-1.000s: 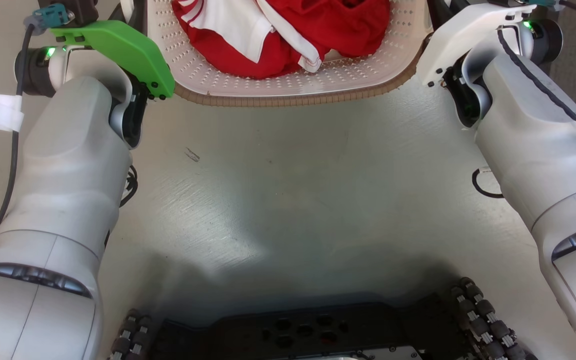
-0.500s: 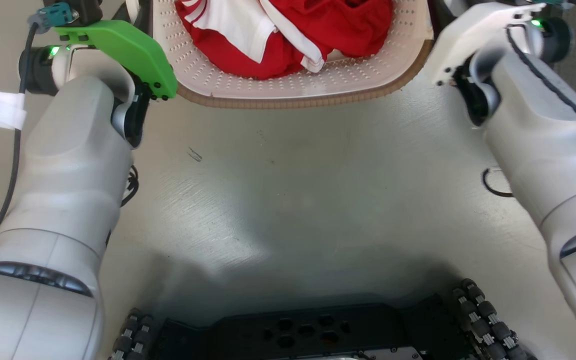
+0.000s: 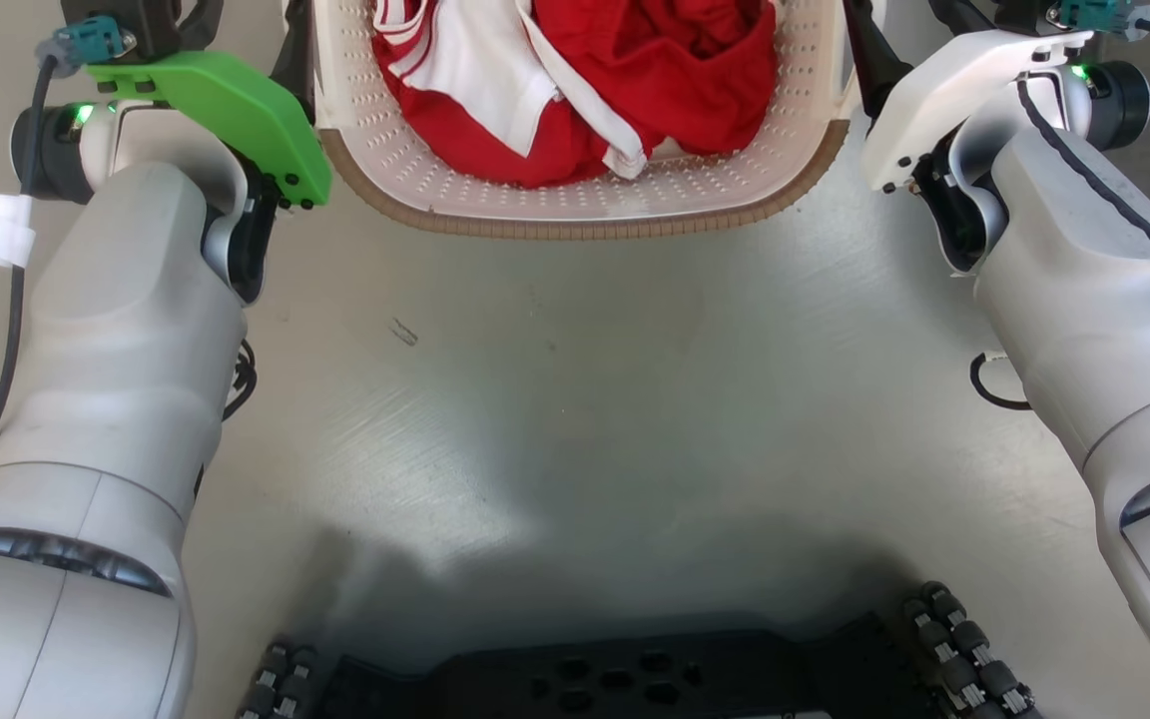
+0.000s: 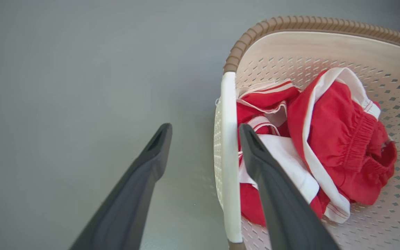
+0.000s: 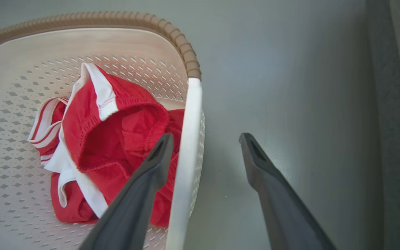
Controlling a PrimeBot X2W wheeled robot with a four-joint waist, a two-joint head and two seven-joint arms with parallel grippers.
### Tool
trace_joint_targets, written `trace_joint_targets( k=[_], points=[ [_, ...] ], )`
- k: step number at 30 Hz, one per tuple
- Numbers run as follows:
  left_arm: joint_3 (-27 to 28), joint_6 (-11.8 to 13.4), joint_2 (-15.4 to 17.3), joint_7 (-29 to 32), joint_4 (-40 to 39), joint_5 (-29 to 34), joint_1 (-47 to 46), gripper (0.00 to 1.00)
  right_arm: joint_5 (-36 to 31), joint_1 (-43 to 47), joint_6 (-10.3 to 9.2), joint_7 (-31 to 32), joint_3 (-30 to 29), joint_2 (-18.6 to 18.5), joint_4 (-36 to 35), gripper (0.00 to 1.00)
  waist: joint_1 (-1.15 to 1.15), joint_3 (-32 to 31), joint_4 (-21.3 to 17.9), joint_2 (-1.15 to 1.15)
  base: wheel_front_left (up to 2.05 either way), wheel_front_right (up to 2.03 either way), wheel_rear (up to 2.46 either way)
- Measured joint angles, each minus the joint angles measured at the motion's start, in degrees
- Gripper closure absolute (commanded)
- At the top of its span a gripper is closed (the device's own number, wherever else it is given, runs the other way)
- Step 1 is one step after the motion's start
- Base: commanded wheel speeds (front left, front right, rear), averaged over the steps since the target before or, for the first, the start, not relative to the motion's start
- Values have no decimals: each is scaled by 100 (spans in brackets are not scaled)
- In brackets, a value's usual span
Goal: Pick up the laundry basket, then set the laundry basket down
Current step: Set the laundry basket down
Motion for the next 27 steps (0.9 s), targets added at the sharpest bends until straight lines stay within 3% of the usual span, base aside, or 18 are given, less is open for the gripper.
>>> trace_joint_targets(
  k=[14, 21, 27],
  points=[
    [-93, -35, 4, -5, -79, 1, 358, 0, 9, 352, 87, 0, -226, -105, -654, 0, 0, -538, -39, 0, 0, 0, 0],
    [231, 59, 276, -22, -931, 211, 559, 0, -1, 788, 70, 0, -502, -196, -1190, 0, 0, -1021, -50, 0, 0, 0, 0],
    [501, 266, 409, -23, -1741, 412, 984, 0, -63, 1191, -78, 0, -744, -278, -1593, 0, 0, -1484, -60, 0, 0, 0, 0]
  ],
)
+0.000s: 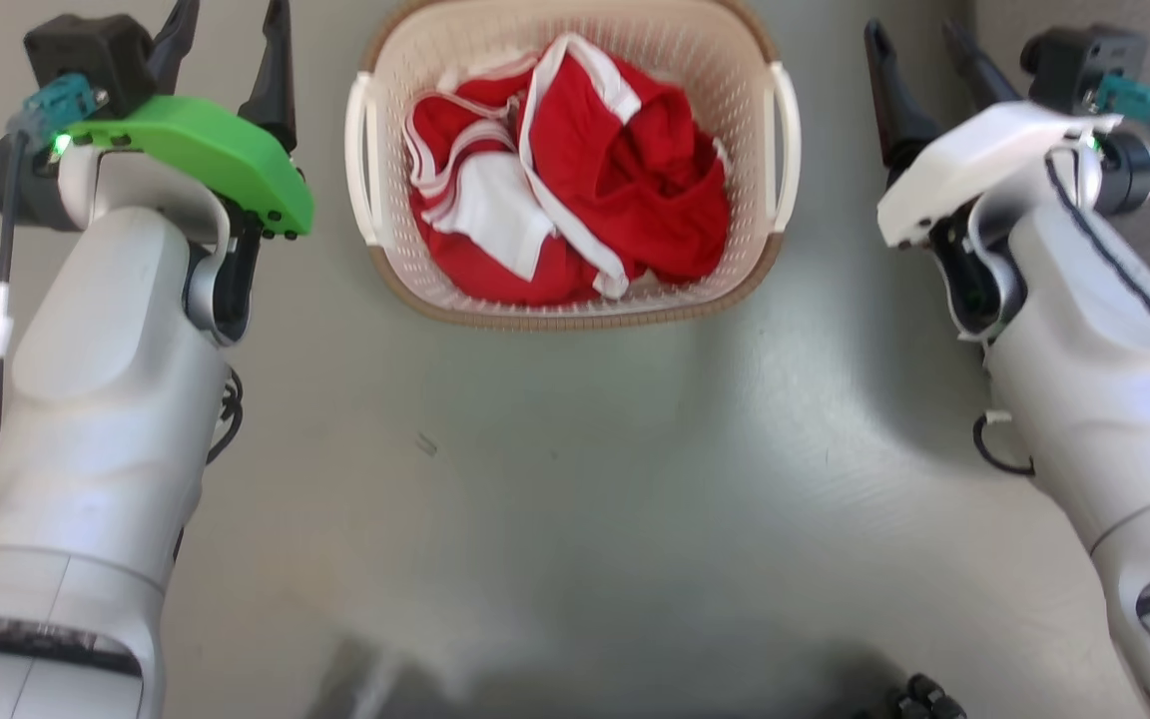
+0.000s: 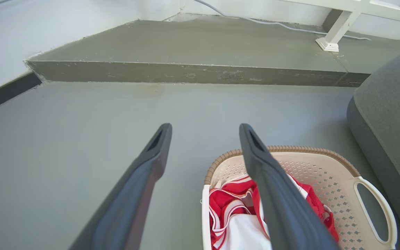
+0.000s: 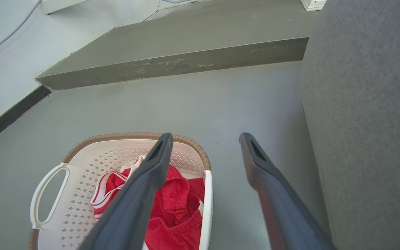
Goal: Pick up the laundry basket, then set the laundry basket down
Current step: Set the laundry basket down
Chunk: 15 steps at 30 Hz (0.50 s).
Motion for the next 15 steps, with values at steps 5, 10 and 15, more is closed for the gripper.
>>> trace_joint_targets(
  k=[5, 10, 15],
  points=[
    [260, 140, 99, 1, -605, 243, 456, 0, -138, 409, -96, 0, -157, 7, -356, 0, 0, -401, -16, 0, 0, 0, 0],
    [476, 313, 170, 1, -1265, 559, 1129, 0, -282, 866, -208, 0, -328, 21, -842, 0, 0, -890, -51, 0, 0, 0, 0],
    [641, 478, 259, 1, -1807, 768, 1661, 0, -487, 1254, -296, 0, -467, 12, -1258, 0, 0, -1300, -94, 0, 0, 0, 0]
  ],
)
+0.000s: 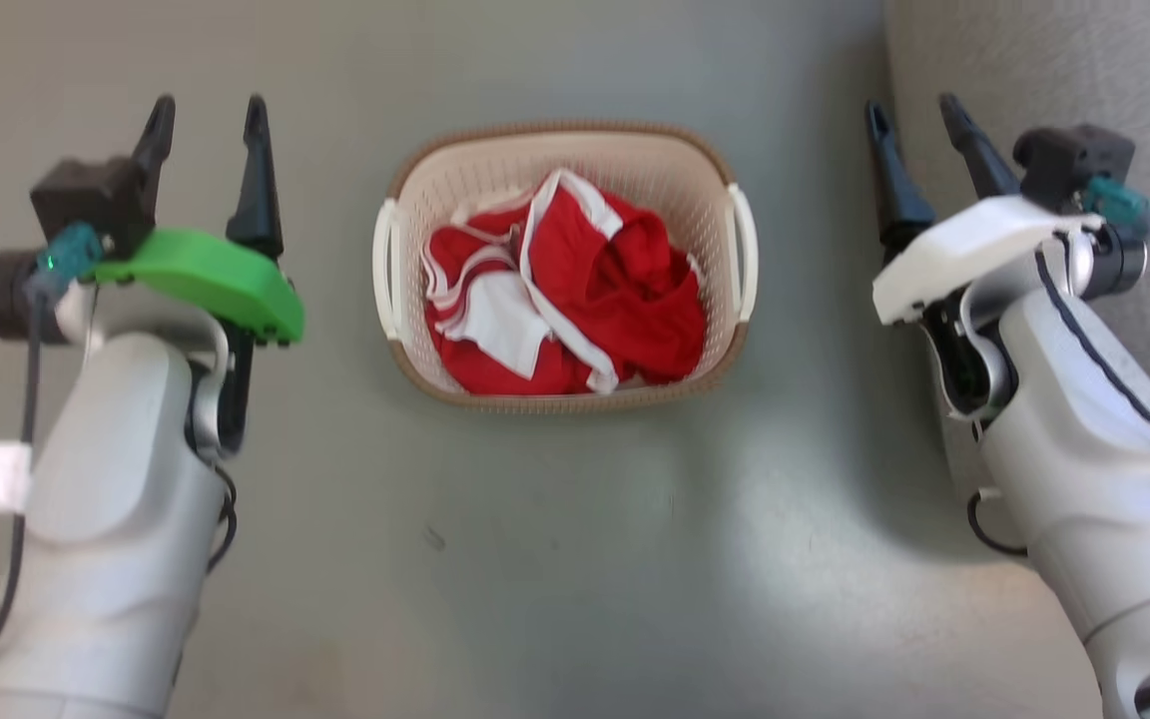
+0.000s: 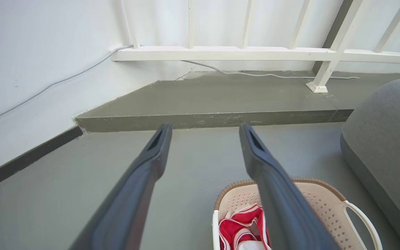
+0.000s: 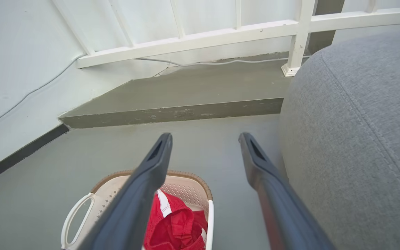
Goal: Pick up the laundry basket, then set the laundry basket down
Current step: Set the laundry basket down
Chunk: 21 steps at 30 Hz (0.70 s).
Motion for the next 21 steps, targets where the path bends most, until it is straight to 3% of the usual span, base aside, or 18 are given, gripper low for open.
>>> trace_joint_targets(
  k=[21],
  points=[
    [197, 250, -79, 0, -1204, 408, 2507, 0, -516, 2073, -446, 0, -281, -38, -1061, 0, 0, -1739, -58, 0, 0, 0, 0]
  ],
)
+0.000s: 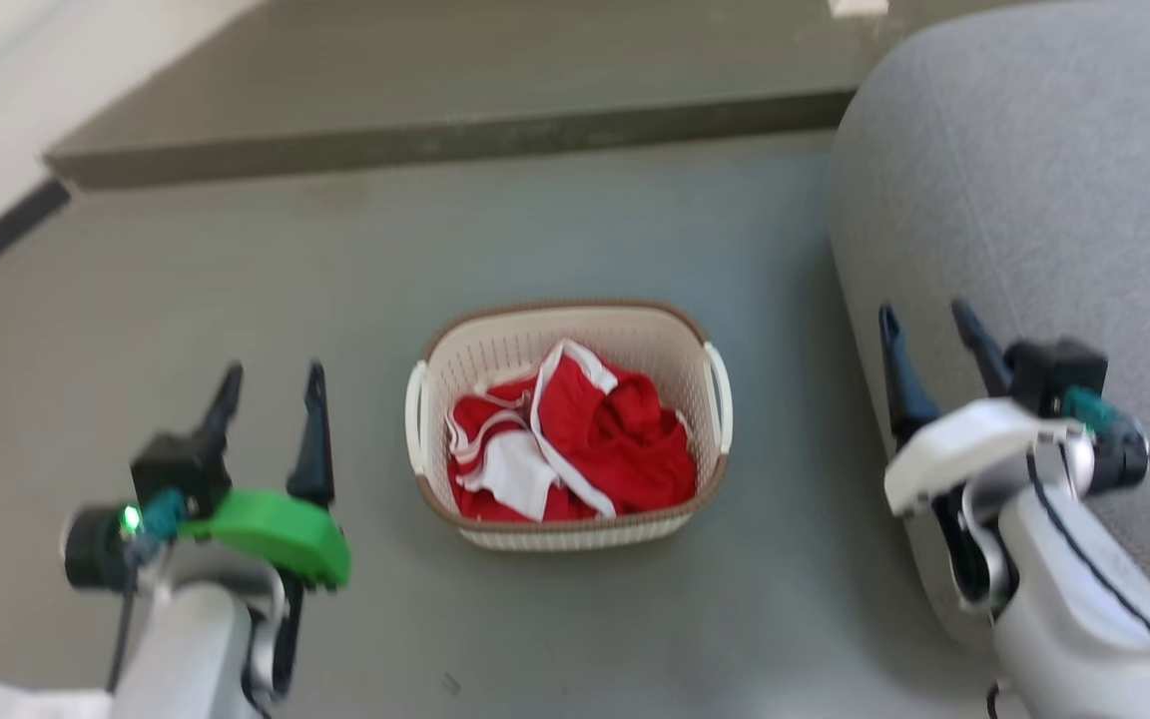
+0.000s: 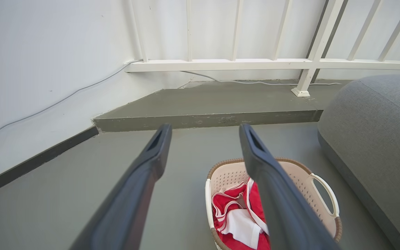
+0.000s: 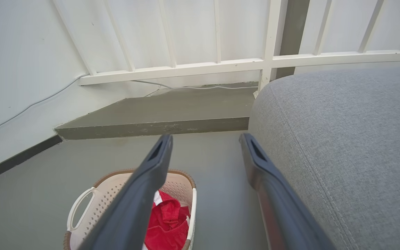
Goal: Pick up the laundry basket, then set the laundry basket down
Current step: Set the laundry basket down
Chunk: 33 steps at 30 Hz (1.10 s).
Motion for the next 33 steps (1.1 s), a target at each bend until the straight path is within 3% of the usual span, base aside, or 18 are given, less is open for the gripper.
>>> trace_joint_targets(
  k=[15, 33],
  points=[
    [34, 76, -75, 0, -616, 0, 1298, 0, -249, 1174, -133, 0, -4, -48, -727, 0, 0, -1017, 17, 0, 0, 0, 0],
    [35, 85, -88, 0, -1120, 8, 1862, 0, -488, 1844, -265, 1, -22, -151, -1369, 0, 0, -1225, -7, 0, 0, 0, 0]
  ],
)
